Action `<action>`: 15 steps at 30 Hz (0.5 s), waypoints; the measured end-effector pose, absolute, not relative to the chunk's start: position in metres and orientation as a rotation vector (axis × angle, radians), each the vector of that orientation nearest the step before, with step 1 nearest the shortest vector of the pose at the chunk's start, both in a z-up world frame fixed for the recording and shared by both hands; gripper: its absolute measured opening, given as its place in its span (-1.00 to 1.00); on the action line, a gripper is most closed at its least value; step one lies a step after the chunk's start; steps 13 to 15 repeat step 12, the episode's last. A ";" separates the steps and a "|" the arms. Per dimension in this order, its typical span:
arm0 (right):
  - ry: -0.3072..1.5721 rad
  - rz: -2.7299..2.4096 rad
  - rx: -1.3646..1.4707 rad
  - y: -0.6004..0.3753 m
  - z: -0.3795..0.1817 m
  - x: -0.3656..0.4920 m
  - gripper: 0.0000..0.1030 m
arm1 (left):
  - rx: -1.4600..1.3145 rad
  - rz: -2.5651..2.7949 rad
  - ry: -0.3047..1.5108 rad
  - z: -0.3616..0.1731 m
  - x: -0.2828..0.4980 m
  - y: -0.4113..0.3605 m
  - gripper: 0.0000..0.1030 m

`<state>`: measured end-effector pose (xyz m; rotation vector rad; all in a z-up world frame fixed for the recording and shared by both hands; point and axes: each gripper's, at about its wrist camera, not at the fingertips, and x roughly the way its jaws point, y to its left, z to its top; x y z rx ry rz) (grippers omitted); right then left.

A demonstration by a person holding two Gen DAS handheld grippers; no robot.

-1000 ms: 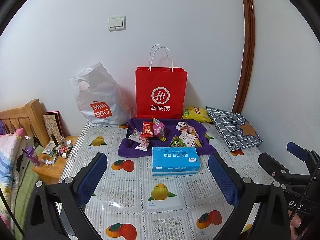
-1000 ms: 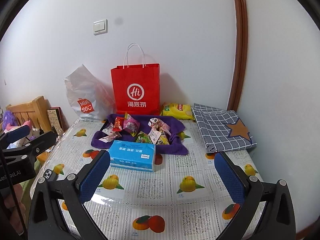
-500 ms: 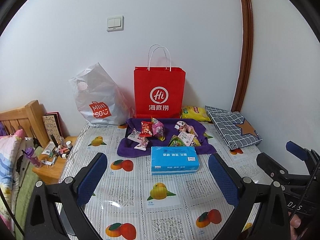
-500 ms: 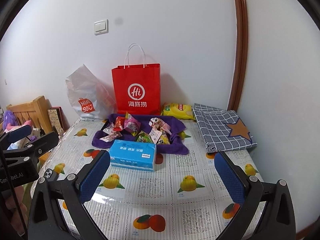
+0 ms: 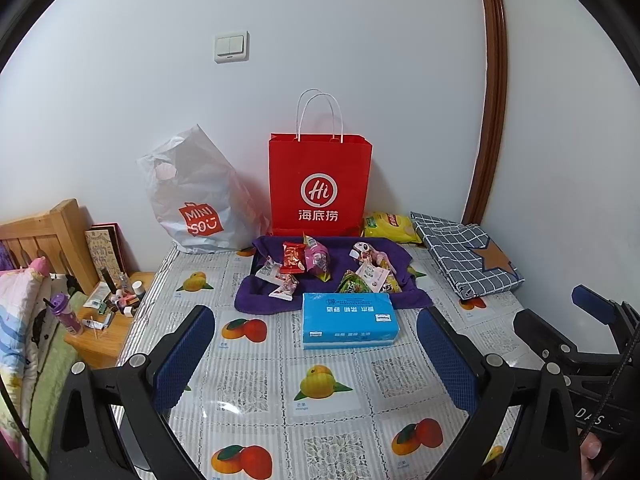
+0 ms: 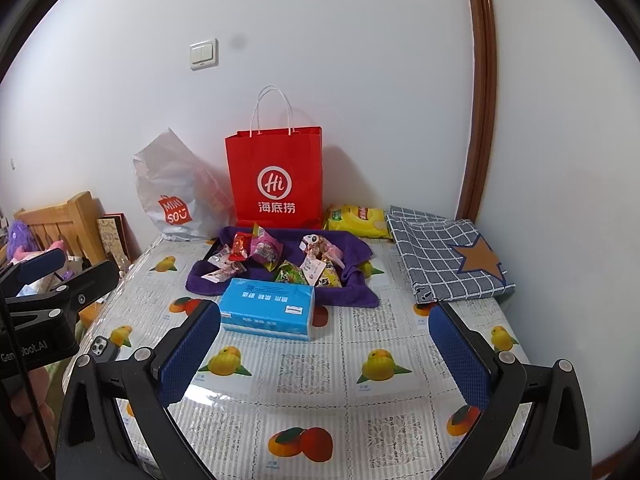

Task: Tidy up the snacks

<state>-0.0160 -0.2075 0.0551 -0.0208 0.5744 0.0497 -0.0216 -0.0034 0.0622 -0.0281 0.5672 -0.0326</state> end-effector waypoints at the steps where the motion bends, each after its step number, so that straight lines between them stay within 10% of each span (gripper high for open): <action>1: 0.574 0.049 -0.021 -0.208 0.055 -0.016 0.99 | -0.027 -0.032 0.568 0.062 -0.022 -0.004 0.98; 15: 0.575 0.049 -0.021 -0.208 0.056 -0.018 0.99 | -0.021 -0.035 0.564 0.061 -0.022 -0.003 0.98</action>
